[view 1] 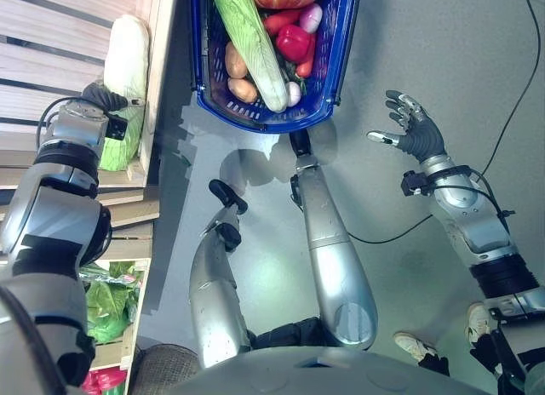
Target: Pick up fruits and vegetables into the basket
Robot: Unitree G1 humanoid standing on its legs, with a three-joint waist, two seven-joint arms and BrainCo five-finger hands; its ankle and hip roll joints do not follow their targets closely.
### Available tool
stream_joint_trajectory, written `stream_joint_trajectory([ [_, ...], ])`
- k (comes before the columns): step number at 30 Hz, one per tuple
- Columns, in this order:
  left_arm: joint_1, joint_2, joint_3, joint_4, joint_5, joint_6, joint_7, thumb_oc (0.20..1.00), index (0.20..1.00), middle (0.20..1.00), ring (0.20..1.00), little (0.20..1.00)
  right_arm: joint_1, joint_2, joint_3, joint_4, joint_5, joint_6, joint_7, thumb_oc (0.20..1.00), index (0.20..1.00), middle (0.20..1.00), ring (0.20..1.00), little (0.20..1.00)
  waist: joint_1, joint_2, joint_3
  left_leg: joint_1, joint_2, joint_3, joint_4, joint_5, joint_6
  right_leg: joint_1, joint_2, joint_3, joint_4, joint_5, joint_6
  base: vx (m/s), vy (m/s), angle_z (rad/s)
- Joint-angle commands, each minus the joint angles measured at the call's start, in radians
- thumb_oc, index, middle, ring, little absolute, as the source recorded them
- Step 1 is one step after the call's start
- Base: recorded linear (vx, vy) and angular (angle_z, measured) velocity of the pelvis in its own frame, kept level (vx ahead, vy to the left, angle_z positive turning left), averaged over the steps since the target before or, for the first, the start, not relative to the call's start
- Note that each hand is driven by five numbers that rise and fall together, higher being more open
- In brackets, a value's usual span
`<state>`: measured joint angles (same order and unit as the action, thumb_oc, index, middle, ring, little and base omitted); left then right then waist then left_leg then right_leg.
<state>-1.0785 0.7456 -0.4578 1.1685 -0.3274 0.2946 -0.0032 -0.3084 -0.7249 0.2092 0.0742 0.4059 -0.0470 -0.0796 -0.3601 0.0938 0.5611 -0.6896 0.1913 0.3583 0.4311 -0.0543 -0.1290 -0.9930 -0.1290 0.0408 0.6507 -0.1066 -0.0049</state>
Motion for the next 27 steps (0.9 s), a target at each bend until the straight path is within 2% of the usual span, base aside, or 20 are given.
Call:
stream_joint_trajectory([
  [1,0.166,-0.169,0.071,-0.067,-0.182,-0.034,-0.011,0.2,0.2,0.2,0.2,0.2,0.047,0.037,-0.024,-0.074,0.035,-0.074,0.029,1.0,1.0,1.0,1.0,1.0,-0.01,-0.049,-0.041,-0.08,-0.012,0.011,0.114,-0.049,0.021,0.022,0.032,0.025,-0.022,-0.044,0.056,0.0,0.0,0.0],
  [4,0.214,-0.18,0.118,-0.115,-0.24,-0.077,0.054,0.2,0.2,0.2,0.2,0.2,0.057,0.048,-0.034,-0.123,0.002,-0.104,0.035,1.0,1.0,1.0,1.0,1.0,0.0,-0.044,-0.041,-0.051,-0.019,0.006,0.105,-0.049,0.023,0.052,0.025,0.019,-0.023,-0.051,0.055,-0.01,0.036,0.04],
  [8,0.266,-0.184,0.158,-0.169,-0.227,-0.133,0.146,0.2,0.2,0.2,0.2,0.2,0.058,0.052,-0.041,-0.168,0.001,-0.127,0.057,1.0,1.0,1.0,1.0,1.0,0.016,-0.04,-0.041,-0.006,-0.027,-0.002,0.088,-0.046,0.024,0.102,0.01,0.003,-0.038,-0.052,0.055,-0.02,0.018,0.09],
  [9,0.289,-0.18,0.169,-0.189,-0.208,-0.166,0.186,0.2,0.2,0.2,0.2,0.2,0.055,0.051,-0.039,-0.188,-0.014,-0.137,0.068,1.0,1.0,1.0,1.0,1.0,0.025,-0.037,-0.041,0.019,-0.031,-0.007,0.079,-0.045,0.025,0.128,0.003,-0.006,-0.044,-0.054,0.055,-0.02,0.011,0.14],
  [13,0.331,-0.167,0.197,-0.245,-0.158,-0.233,0.274,0.2,0.2,0.2,0.2,0.2,0.035,0.036,-0.034,-0.242,-0.028,-0.137,0.103,1.0,1.0,1.0,1.0,1.0,0.045,-0.031,-0.041,0.079,-0.038,-0.015,0.059,-0.042,0.024,0.188,-0.016,-0.025,-0.058,-0.059,0.055,-0.01,0.016,0.11],
  [17,0.377,-0.153,0.209,-0.324,-0.055,-0.319,0.363,0.2,0.2,0.2,0.2,0.2,-0.01,0.023,-0.022,-0.297,-0.024,-0.116,0.126,1.0,1.0,1.0,1.0,1.0,0.073,-0.02,-0.041,0.151,-0.05,-0.032,0.038,-0.041,0.024,0.267,-0.036,-0.049,-0.077,-0.064,0.055,0.0,-0.002,0.12],
  [21,0.419,-0.143,0.208,-0.444,0.066,-0.398,0.438,0.2,0.2,0.2,0.2,0.2,-0.072,0.021,0.001,-0.342,-0.008,-0.063,0.132,1.0,1.0,1.0,1.0,1.0,0.109,-0.01,-0.041,0.202,-0.057,-0.049,0.028,-0.04,0.023,0.331,-0.054,-0.069,-0.089,-0.067,0.056,0.0,-0.018,0.14],
  [22,0.43,-0.131,0.195,-0.503,0.105,-0.411,0.468,0.2,0.2,0.2,0.2,0.2,-0.1,0.027,0.013,-0.353,0.01,-0.032,0.127,1.0,1.0,1.0,1.0,1.0,0.124,-0.007,-0.041,0.219,-0.06,-0.057,0.027,-0.039,0.023,0.356,-0.06,-0.077,-0.094,-0.067,0.056,-0.08,-0.048,0.18],
  [23,0.432,-0.126,0.195,-0.526,0.11,-0.416,0.476,0.2,0.2,0.2,0.2,0.2,-0.115,0.029,0.017,-0.359,0.023,-0.02,0.121,1.0,1.0,1.0,1.0,1.0,0.129,-0.006,-0.041,0.21,-0.059,-0.047,0.015,-0.01,0.034,0.349,-0.061,-0.084,-0.11,-0.036,0.048,-0.01,-0.058,0.2],
  [24,0.444,-0.125,0.195,-0.573,0.147,-0.43,0.495,0.2,0.2,0.2,0.2,0.2,-0.139,0.041,0.032,-0.363,0.057,0.004,0.108,1.0,1.0,1.0,1.0,1.0,0.144,-0.005,-0.041,0.237,-0.063,-0.063,0.021,-0.039,0.026,0.384,-0.066,-0.088,-0.106,-0.064,0.055,-0.09,-0.071,0.12],
  [25,0.443,-0.125,0.193,-0.601,0.182,-0.438,0.508,0.2,0.2,0.2,0.2,0.2,-0.163,0.054,0.043,-0.367,0.076,0.02,0.097,1.0,1.0,1.0,1.0,1.0,0.153,-0.005,-0.041,0.231,-0.062,-0.054,0.011,-0.014,0.037,0.381,-0.068,-0.097,-0.118,-0.036,0.047,-0.02,-0.082,0.17],
  [27,0.444,-0.118,0.183,-0.666,0.235,-0.438,0.526,0.2,0.2,0.2,0.2,0.2,-0.202,0.096,0.061,-0.366,0.109,0.046,0.068,1.0,1.0,1.0,1.0,1.0,0.174,-0.006,-0.041,0.248,-0.064,-0.063,0.011,-0.018,0.04,0.408,-0.07,-0.108,-0.121,-0.036,0.047,-0.05,-0.109,0.28],
])
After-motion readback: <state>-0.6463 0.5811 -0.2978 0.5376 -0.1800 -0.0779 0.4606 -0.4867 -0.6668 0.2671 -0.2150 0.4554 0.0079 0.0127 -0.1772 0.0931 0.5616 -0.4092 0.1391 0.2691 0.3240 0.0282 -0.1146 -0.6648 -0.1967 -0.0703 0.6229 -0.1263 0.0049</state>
